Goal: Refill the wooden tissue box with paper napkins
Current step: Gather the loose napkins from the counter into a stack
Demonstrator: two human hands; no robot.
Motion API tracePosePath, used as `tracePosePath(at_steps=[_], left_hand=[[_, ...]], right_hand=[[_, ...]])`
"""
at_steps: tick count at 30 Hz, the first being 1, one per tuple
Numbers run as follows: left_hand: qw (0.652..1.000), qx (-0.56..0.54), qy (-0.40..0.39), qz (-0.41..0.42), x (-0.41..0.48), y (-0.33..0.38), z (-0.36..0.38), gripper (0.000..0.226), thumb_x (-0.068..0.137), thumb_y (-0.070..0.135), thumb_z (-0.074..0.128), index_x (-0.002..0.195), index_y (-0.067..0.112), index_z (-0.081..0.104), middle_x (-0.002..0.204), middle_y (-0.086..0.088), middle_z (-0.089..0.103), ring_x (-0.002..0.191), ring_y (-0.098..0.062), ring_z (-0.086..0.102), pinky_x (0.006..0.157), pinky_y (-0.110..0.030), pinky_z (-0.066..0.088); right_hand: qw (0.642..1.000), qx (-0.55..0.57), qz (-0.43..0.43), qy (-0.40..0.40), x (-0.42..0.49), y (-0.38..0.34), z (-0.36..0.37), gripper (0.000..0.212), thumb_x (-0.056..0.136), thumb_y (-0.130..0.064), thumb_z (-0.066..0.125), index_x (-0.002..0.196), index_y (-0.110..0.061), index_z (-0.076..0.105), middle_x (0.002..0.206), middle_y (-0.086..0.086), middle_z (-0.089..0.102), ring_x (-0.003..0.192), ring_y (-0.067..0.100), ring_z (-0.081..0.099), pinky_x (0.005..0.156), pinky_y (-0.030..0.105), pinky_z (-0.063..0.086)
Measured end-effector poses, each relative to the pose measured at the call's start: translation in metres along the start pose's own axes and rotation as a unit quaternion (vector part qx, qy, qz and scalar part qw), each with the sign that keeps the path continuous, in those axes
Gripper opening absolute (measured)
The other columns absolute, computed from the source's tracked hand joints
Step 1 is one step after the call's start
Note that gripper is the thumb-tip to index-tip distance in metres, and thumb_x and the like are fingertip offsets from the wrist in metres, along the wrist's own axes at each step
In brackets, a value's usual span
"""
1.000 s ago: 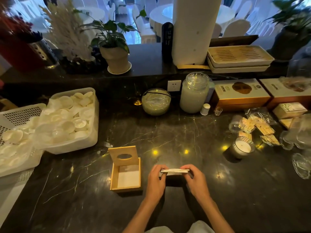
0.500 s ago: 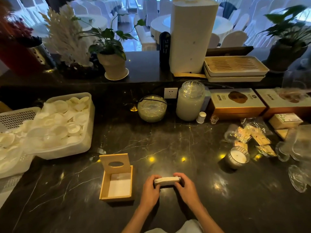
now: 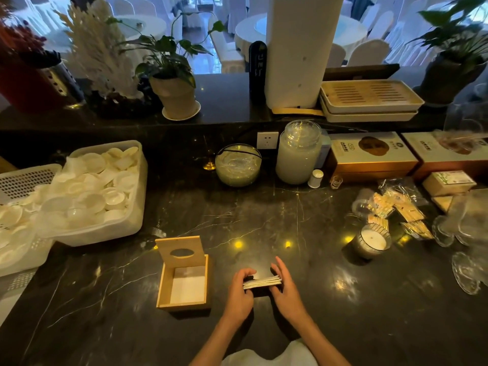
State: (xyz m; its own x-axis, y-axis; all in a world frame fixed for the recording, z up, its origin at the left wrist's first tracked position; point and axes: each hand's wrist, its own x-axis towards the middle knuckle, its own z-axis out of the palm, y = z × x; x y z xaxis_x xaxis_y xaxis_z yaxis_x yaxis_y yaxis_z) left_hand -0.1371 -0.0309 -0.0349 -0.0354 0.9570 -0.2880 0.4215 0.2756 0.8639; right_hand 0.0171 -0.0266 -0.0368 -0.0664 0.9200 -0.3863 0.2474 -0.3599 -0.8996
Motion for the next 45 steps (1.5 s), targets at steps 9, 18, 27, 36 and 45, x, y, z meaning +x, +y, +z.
tracePosePath(at_steps=[9,18,27,36,45], left_hand=[[0.998,-0.044,-0.031,-0.017,0.004,0.004,-0.001,0.062,0.082,-0.021,0.046,0.131,0.017,0.051,0.131,0.001,0.050,0.124,-0.006,0.046,0.086,0.002,0.039],[0.999,-0.053,0.009,-0.010,0.003,0.010,-0.008,0.026,0.093,-0.005,0.054,0.106,0.017,0.062,0.107,-0.001,0.063,0.100,-0.005,0.060,0.085,-0.009,0.048],[1.000,-0.016,0.002,-0.002,0.002,0.005,-0.016,0.019,0.095,0.007,0.059,0.108,0.019,0.066,0.103,0.008,0.066,0.100,-0.004,0.062,0.081,-0.006,0.048],[0.986,-0.097,-0.084,-0.107,0.012,0.013,-0.029,0.022,0.098,0.009,0.055,0.120,0.009,0.056,0.121,-0.008,0.062,0.112,-0.021,0.062,0.074,-0.029,0.062],[0.981,0.067,-0.181,0.010,0.010,0.023,-0.045,0.019,0.096,0.024,0.057,0.114,0.024,0.062,0.108,-0.002,0.063,0.100,-0.014,0.063,0.082,-0.034,0.060]], right_hand=[[0.999,0.017,-0.015,-0.025,-0.001,-0.004,0.004,0.086,0.094,0.009,0.047,0.155,-0.037,0.007,0.152,-0.010,0.024,0.145,0.007,0.016,0.114,0.028,0.022],[0.997,-0.017,-0.051,0.057,0.002,-0.005,-0.003,0.026,0.092,-0.002,0.060,0.100,-0.027,0.065,0.102,-0.003,0.069,0.099,0.005,0.064,0.090,0.026,0.052],[0.996,-0.058,-0.052,0.050,0.001,-0.003,-0.015,0.019,0.093,-0.007,0.061,0.104,-0.022,0.068,0.099,-0.007,0.070,0.096,-0.004,0.062,0.080,0.009,0.049],[0.995,0.042,0.086,-0.021,0.003,-0.019,-0.032,0.023,0.095,-0.013,0.060,0.118,-0.014,0.063,0.105,0.002,0.071,0.097,0.012,0.068,0.076,0.024,0.057],[0.970,-0.173,0.017,-0.173,0.004,-0.042,-0.038,0.031,0.090,-0.025,0.067,0.119,-0.034,0.062,0.112,-0.011,0.064,0.103,0.005,0.061,0.083,0.024,0.054]])
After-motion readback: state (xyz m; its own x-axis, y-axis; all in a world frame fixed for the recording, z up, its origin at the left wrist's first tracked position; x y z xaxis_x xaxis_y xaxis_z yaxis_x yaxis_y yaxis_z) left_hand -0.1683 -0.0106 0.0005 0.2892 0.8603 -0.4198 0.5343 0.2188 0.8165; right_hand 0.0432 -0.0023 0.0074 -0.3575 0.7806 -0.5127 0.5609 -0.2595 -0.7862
